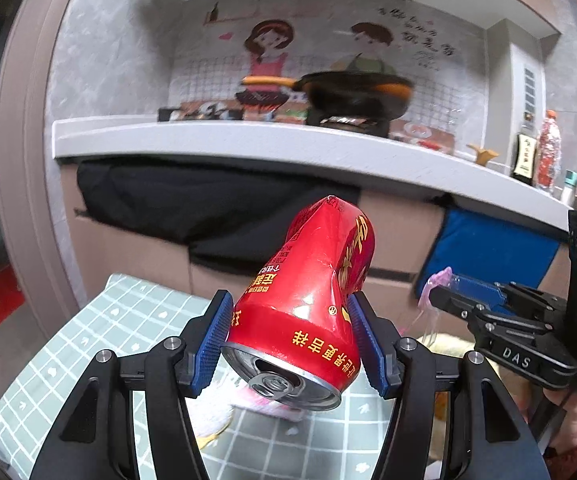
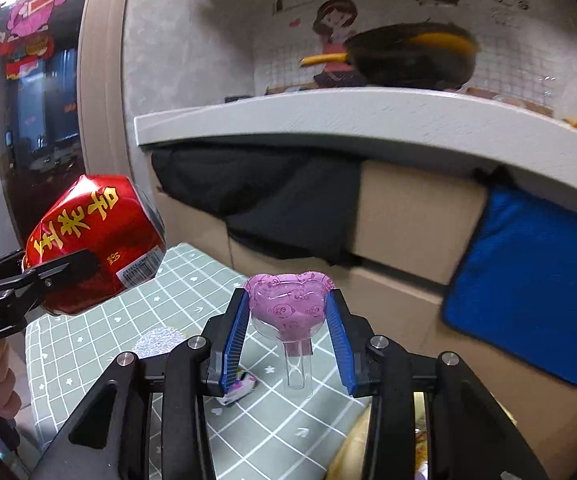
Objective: Collect trash
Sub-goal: 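Carry the red can and pink toy over the yellow bin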
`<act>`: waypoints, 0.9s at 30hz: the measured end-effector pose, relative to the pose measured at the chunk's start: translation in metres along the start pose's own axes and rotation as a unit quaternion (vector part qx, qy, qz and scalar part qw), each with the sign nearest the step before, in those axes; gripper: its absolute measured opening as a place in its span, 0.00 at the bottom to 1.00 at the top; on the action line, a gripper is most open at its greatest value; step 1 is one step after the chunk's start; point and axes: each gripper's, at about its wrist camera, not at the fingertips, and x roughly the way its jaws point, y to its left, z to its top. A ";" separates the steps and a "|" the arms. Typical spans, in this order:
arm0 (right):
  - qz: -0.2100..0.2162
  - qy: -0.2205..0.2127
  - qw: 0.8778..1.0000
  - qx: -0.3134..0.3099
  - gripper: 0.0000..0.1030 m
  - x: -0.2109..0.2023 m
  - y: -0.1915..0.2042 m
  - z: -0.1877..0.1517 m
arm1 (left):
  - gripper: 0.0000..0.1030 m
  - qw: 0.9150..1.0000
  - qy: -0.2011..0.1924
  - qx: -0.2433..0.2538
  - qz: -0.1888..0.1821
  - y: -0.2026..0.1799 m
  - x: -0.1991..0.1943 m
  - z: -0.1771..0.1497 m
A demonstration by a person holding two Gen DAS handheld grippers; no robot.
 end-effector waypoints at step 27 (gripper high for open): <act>-0.127 -0.028 0.988 0.080 0.36 -0.121 -0.131 -0.053 | 0.58 0.985 0.063 0.043 -0.157 -0.175 0.047 -0.022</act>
